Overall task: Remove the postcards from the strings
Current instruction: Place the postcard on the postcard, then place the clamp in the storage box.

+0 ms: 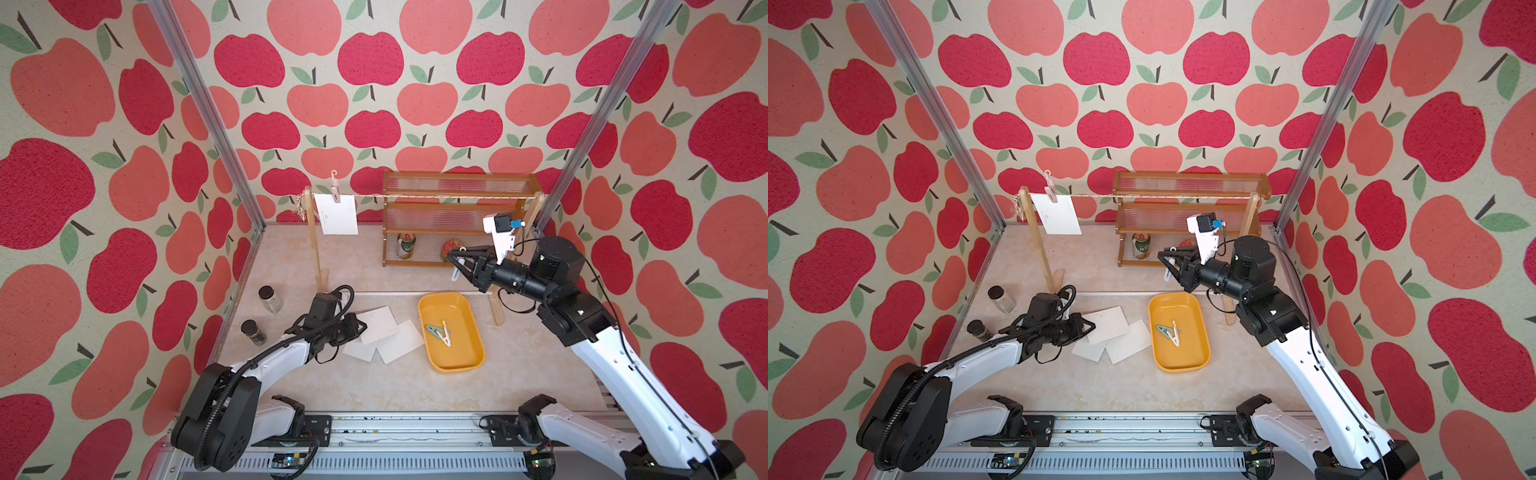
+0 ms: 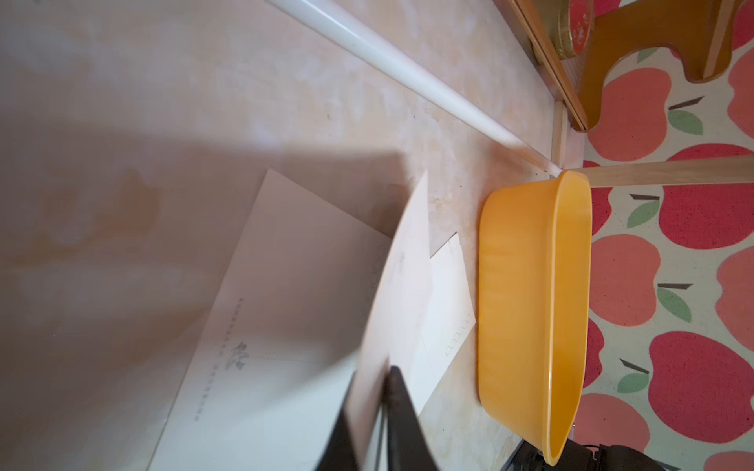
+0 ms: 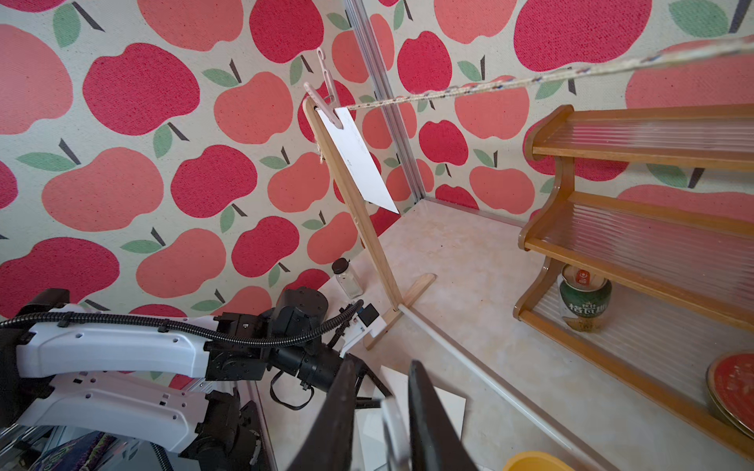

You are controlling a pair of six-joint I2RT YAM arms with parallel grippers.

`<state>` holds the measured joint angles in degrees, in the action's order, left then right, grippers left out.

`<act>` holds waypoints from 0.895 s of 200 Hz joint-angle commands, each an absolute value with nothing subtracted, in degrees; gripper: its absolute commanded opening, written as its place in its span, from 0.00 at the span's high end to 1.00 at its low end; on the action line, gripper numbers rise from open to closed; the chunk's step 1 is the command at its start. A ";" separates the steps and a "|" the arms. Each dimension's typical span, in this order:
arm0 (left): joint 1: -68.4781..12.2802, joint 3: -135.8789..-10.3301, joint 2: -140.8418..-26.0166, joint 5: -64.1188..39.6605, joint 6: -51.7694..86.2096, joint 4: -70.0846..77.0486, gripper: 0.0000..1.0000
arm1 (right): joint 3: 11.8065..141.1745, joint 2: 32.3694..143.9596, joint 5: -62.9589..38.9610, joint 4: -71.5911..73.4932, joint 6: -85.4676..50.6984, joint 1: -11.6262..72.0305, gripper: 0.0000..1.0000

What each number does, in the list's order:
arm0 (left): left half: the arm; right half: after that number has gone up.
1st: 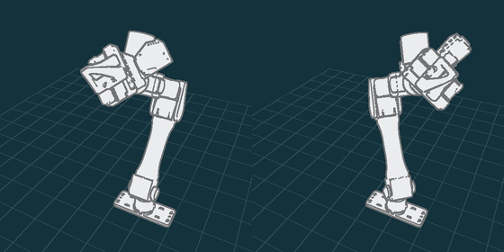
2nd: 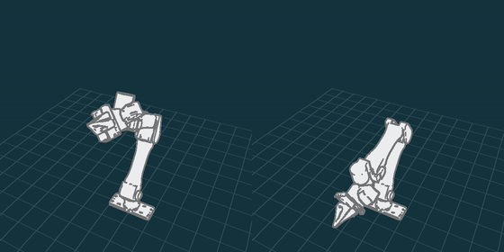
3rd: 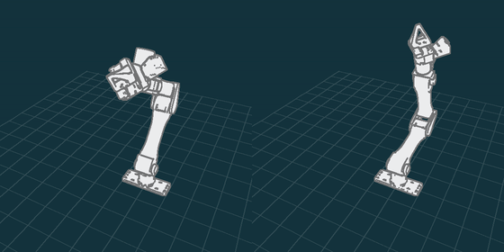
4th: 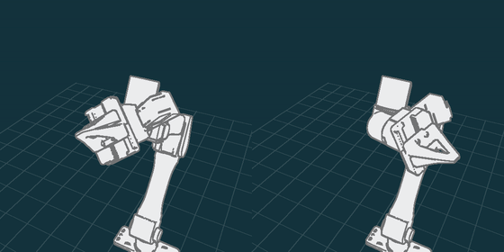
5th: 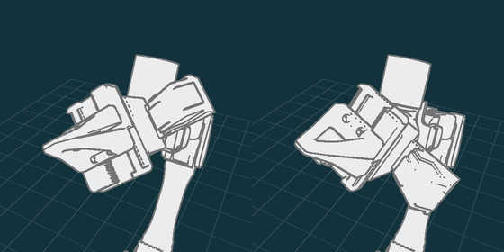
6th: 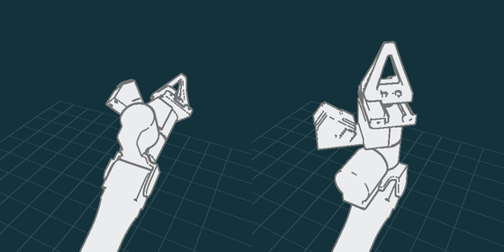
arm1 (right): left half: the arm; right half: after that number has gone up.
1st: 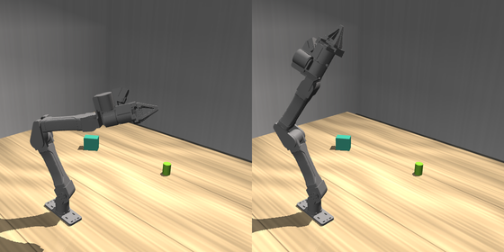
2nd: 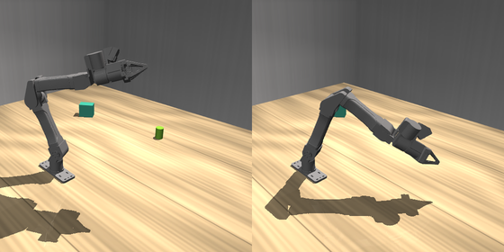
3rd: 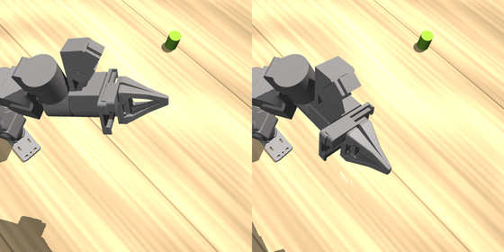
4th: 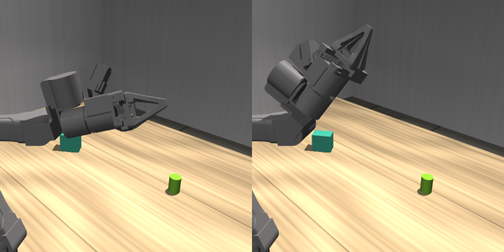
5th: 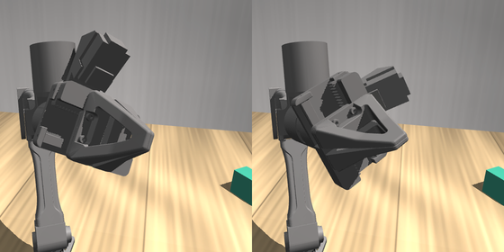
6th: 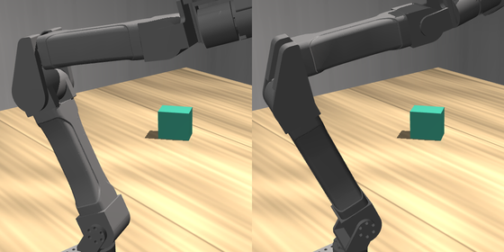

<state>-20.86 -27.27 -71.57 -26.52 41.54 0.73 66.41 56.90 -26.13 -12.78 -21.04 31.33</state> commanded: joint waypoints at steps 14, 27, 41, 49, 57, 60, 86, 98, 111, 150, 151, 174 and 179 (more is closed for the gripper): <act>-19.67 -28.82 -70.97 -20.67 42.35 -7.24 0.61 | 61.52 54.33 -23.51 -15.80 -20.83 31.01 0.76; -19.51 -28.99 -70.00 -19.45 42.54 -9.02 0.53 | 59.64 53.96 -23.21 -15.97 -20.83 31.03 0.76; -19.49 -29.17 -68.71 -18.07 42.94 -11.21 0.46 | 57.48 53.47 -22.84 -15.75 -20.97 31.02 0.76; -19.51 -29.39 -67.64 -17.44 42.98 -12.40 0.45 | 56.25 53.12 -22.70 -15.32 -21.25 31.02 0.76; -19.51 -29.74 -66.60 -16.65 43.18 -13.92 0.43 | 55.16 52.87 -22.56 -15.03 -21.36 31.02 0.76; -19.47 -29.85 -66.20 -16.17 43.22 -14.68 0.42 | 54.77 52.89 -22.51 -14.97 -21.51 31.03 0.76; -19.51 -30.59 -61.00 -13.51 43.55 -19.18 0.40 | 51.69 52.65 -21.96 -14.69 -21.62 31.02 0.76; -19.53 -30.50 -58.15 -13.36 43.69 -19.74 0.40 | 50.01 52.33 -20.93 -14.59 -21.48 31.00 0.76; -19.90 -30.40 -55.34 -13.67 43.63 -19.33 0.41 | 48.20 52.21 -19.57 -14.50 -20.96 31.01 0.76; -25.30 -32.02 -50.37 -12.96 40.43 -13.71 0.41 | 42.03 55.54 -16.78 -10.76 -20.92 32.51 0.76; -25.57 -32.18 -50.41 -12.81 40.25 -13.71 0.41 | 41.80 55.67 -16.65 -10.48 -20.96 32.60 0.76; -29.20 -35.95 -52.52 -11.97 37.09 -13.00 0.40 | 37.81 59.30 -14.66 -5.04 -22.45 33.78 0.75; -29.72 -36.53 -53.20 -12.33 36.48 -12.65 0.40 | 37.11 60.13 -14.27 -3.52 -22.81 33.96 0.75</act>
<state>-27.20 -32.12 -51.51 -13.82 40.60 -15.18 40.25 57.14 -17.52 -10.00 -21.28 32.93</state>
